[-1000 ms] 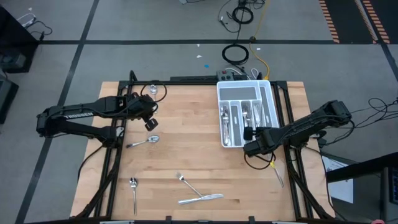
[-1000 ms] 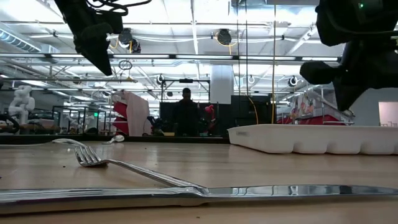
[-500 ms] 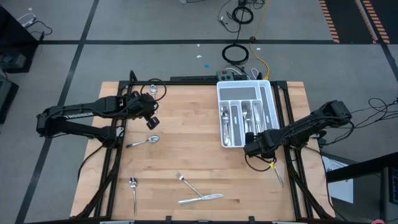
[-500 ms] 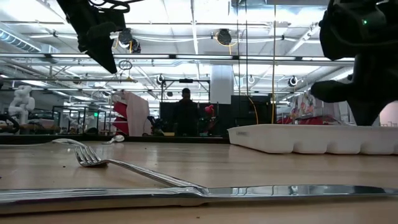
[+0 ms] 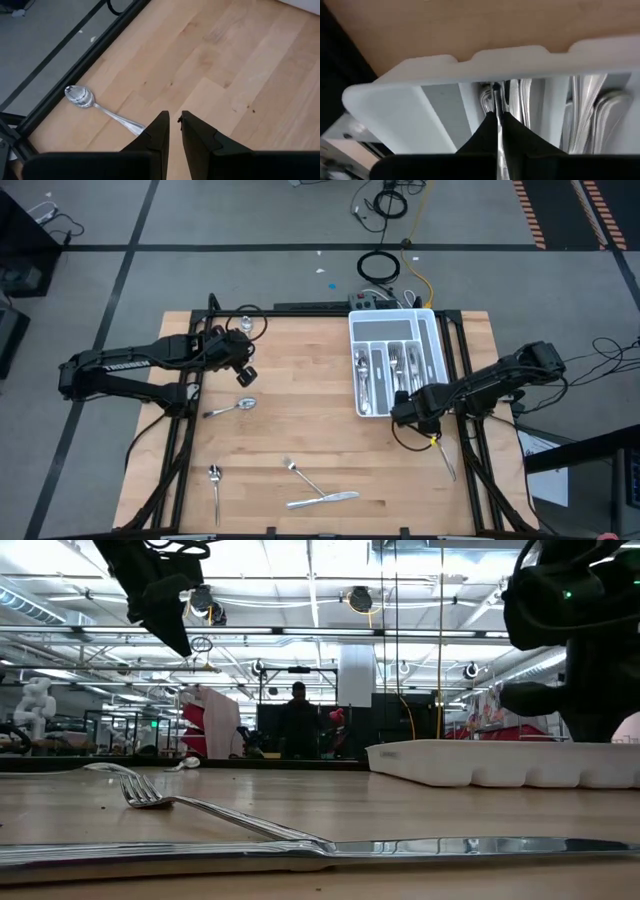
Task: Sort silverware
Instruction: Put the silver knife into the white silverware tray, then put the silver fork into the white silverware tray
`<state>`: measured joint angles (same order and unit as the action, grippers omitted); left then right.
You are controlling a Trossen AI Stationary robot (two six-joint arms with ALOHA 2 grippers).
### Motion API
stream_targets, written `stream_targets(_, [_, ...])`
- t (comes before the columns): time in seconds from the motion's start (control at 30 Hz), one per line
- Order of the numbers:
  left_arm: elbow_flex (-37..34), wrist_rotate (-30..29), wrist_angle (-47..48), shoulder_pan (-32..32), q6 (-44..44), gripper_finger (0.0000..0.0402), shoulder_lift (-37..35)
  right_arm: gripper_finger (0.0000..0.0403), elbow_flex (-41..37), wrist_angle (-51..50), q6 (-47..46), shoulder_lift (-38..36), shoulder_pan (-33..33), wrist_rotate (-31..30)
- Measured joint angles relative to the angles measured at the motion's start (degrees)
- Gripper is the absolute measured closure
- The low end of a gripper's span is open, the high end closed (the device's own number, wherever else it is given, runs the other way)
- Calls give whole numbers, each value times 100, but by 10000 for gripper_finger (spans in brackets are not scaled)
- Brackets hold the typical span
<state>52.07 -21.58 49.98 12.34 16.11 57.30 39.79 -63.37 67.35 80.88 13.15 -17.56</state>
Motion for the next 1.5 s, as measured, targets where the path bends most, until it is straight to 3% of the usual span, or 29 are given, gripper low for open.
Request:
stream_targets(0.2, [0,-46,-18,0,0,345,0,397,0,58,-1070,0,-147,-47])
stream_targets(0.4, [0,-44,-16,0,0,345,0,359,131,7,-2075,4,-156,-2])
stream_targets(0.7, [1,-37,-18,0,12,345,0,304,1286,-759,-3237,4,-156,-16])
stream_targets(0.83, [0,-33,-18,0,132,345,0,299,2006,-1422,-4306,4,-156,-47])
stream_targets(1.0, [0,-4,-19,0,164,345,0,298,3049,-1918,-6666,4,-156,77])
stream_targets(1.13, [2,43,-20,2,215,345,2,298,3605,-1900,-9508,0,-156,1014])
stream_targets(1.23, [1,165,-18,0,312,345,0,298,3591,-1872,-11541,0,78,1752])
stream_targets(1.5, [0,442,-11,-4,292,345,2,285,2694,-1456,-15382,0,1767,2167])
